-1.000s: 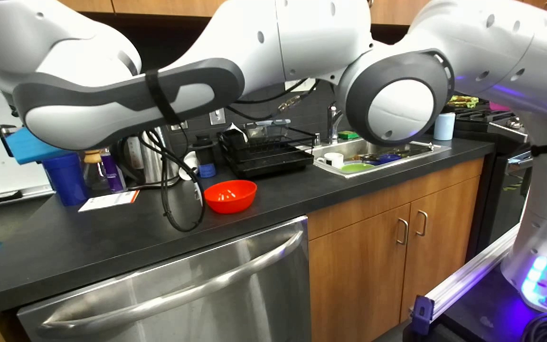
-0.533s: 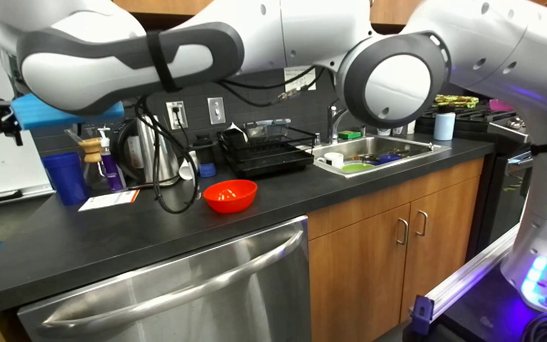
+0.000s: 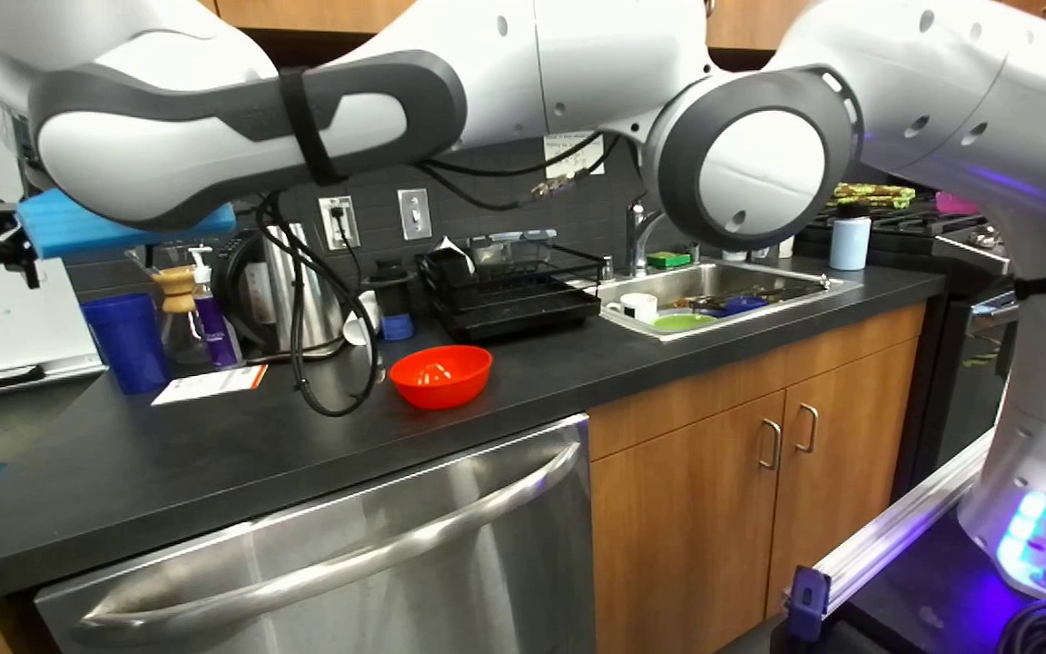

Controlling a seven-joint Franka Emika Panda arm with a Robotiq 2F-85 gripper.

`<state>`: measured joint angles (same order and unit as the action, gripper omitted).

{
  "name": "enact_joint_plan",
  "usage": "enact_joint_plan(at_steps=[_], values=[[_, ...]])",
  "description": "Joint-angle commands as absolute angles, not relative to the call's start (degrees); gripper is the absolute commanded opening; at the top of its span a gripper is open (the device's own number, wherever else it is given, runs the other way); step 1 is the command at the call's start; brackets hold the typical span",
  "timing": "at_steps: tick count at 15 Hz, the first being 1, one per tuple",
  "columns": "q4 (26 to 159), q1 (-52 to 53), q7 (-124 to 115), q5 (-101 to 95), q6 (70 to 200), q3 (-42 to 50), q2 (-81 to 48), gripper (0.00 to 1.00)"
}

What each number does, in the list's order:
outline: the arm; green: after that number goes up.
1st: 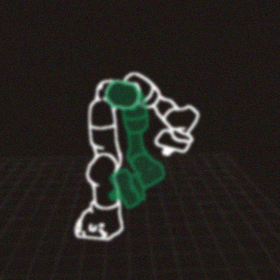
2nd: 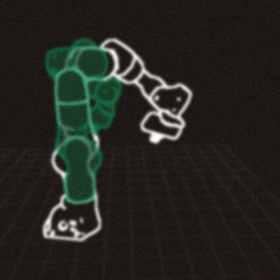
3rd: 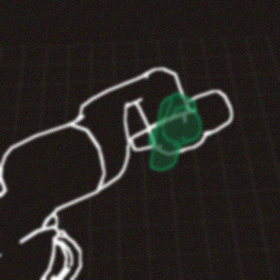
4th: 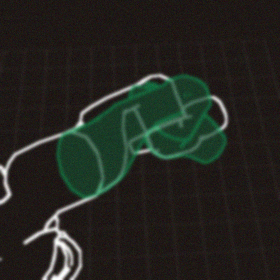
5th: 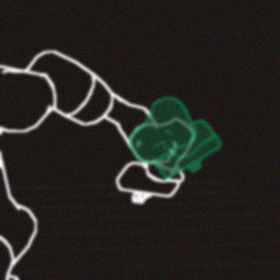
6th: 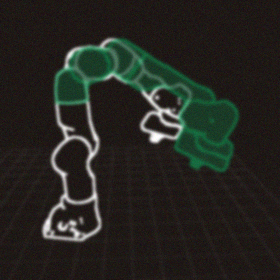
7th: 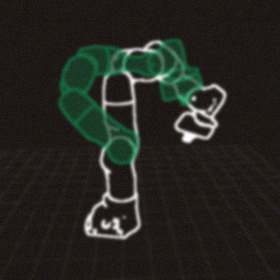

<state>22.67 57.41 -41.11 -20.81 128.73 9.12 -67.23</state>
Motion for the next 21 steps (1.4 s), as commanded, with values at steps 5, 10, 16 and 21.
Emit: enact_joint_plan(at_steps=[5, 10, 16, 21], values=[[23.3, 56.5, -42.7, -24.2, 127.2, 13.3, -67.2, 1.00], [22.7, 55.6, -44.0, -24.9, 125.8, 15.6, -67.6, 1.00], [23.5, 56.1, -45.0, -25.1, 126.2, 17.1, -67.7, 1.00], [24.1, 56.8, -46.7, -25.7, 126.3, 18.8, -67.9, 1.00]])
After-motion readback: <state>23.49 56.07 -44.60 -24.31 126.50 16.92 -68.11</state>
